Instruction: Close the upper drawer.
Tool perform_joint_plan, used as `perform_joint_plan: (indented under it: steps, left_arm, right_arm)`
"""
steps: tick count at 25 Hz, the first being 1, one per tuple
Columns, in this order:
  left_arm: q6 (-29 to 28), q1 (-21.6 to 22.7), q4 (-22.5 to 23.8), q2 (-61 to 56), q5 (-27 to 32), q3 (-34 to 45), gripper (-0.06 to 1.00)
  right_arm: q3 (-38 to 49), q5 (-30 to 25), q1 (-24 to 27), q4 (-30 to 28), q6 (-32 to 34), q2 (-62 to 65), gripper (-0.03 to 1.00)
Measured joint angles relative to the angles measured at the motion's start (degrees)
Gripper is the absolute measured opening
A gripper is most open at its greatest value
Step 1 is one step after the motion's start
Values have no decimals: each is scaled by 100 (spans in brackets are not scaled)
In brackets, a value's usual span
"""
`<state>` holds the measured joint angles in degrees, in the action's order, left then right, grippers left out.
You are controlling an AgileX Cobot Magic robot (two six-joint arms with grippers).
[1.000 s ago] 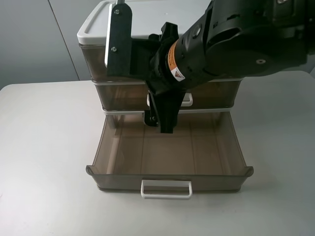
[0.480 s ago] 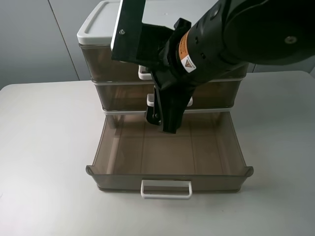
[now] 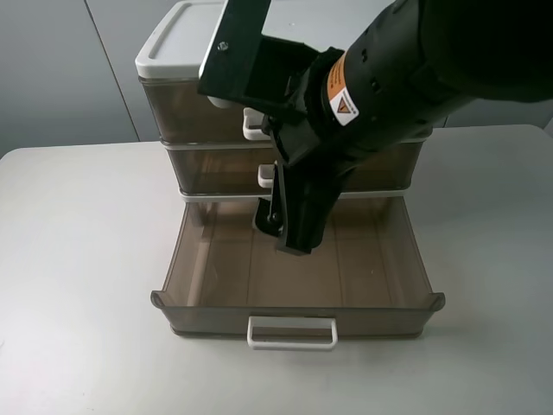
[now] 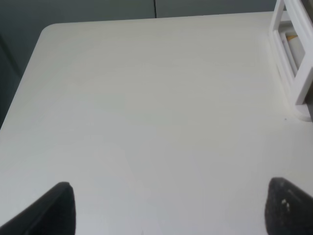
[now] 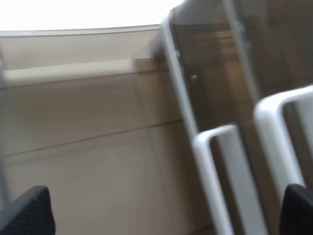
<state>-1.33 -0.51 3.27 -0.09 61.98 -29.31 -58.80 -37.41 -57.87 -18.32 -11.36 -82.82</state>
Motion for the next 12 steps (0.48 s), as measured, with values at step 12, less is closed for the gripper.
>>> perform_joint_plan:
  steps: [12]
  left_arm:
    - [0,0,0,0,0,0,74]
  right_arm:
    - [0,-49,-30,227,-519,-221,70]
